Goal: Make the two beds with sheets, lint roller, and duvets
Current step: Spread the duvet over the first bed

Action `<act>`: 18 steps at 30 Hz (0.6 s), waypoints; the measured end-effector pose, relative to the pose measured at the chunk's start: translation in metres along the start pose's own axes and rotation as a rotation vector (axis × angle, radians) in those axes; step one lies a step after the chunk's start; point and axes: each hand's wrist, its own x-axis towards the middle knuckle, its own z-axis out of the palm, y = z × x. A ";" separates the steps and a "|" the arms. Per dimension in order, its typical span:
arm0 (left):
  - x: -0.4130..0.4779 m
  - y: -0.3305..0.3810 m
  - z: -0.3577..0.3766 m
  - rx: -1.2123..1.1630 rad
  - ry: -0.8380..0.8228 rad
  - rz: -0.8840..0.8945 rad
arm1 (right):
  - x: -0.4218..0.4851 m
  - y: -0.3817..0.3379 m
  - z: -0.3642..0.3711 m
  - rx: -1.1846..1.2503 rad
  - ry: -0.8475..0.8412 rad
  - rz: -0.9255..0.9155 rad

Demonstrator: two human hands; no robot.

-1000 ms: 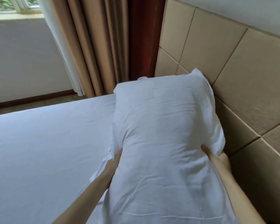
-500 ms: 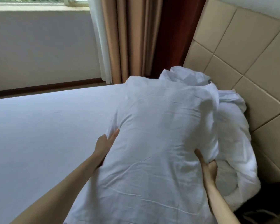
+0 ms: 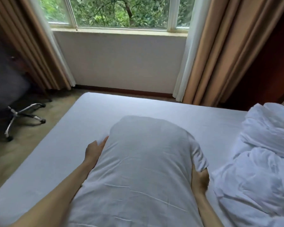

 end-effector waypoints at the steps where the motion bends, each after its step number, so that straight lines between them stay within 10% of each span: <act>1: 0.011 -0.008 -0.024 -0.025 0.030 0.002 | -0.012 -0.010 0.023 0.001 -0.035 -0.008; 13: 0.210 -0.070 -0.288 -0.316 0.113 0.053 | -0.158 -0.116 0.313 0.157 -0.092 -0.064; 18: 0.310 -0.147 -0.340 -0.195 0.020 -0.144 | -0.191 -0.091 0.404 -0.032 -0.447 0.139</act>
